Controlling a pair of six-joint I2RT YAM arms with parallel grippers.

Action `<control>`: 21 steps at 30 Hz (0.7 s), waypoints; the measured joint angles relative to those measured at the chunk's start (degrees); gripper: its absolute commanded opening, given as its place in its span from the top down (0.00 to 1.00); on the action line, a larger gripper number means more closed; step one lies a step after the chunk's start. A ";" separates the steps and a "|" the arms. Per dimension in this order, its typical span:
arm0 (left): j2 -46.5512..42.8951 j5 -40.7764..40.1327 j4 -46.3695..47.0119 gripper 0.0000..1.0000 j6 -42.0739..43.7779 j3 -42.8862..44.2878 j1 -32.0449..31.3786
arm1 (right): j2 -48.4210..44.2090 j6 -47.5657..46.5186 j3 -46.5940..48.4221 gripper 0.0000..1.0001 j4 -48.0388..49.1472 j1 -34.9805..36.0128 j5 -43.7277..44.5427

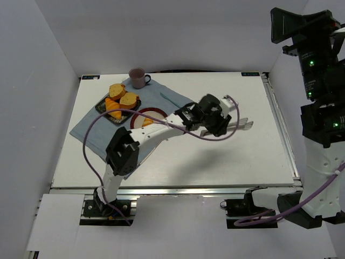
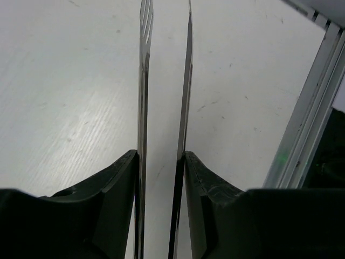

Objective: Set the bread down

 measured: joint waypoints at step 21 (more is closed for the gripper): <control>19.28 2.14 13.86 0.28 13.42 2.54 -10.91 | -2.78 -4.44 -0.70 0.13 -15.65 0.00 -2.78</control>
